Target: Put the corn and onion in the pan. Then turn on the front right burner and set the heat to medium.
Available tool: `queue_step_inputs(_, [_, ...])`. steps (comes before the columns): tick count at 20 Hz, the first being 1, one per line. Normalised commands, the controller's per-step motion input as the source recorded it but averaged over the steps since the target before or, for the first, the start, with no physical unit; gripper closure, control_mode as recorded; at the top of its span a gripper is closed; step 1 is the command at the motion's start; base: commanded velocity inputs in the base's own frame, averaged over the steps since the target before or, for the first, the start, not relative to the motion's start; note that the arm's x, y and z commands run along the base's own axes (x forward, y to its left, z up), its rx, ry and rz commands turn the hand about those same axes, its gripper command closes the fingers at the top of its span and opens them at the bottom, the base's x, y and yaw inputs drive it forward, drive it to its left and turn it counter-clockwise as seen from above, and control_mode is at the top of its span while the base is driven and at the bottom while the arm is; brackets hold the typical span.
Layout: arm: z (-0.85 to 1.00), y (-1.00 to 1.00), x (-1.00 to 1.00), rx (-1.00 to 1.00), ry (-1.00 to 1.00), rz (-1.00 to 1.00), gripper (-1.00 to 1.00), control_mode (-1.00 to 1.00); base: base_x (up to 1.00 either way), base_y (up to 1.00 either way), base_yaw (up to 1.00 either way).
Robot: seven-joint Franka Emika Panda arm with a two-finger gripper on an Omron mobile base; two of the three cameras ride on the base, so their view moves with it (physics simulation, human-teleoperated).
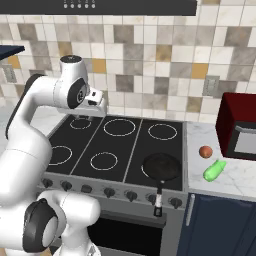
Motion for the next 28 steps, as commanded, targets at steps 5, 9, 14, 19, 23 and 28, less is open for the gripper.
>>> queue_step_inputs(5, [0.0,-0.41,-0.01,0.0,0.0,-0.06,-1.0,-1.0,0.0,0.0,0.0])
queue_step_inputs(9, [-0.01,-0.96,-0.08,0.0,0.0,-0.3,-1.0,-1.0,0.0,0.0,0.0])
queue_step_inputs(14, [-0.01,-1.0,0.0,0.0,0.0,-0.36,-1.0,-1.0,0.0,0.0,0.0])
queue_step_inputs(19, [-0.11,-1.0,0.0,0.0,0.04,-0.35,-1.0,-1.0,0.0,0.0,0.0])
queue_step_inputs(23, [-0.28,-1.0,-0.05,0.0,0.0,-0.34,-1.0,-1.0,0.0,0.0,0.0])
queue_step_inputs(28, [-0.39,-1.0,-0.18,0.0,0.0,-0.3,-1.0,-1.0,0.0,0.0,0.0])
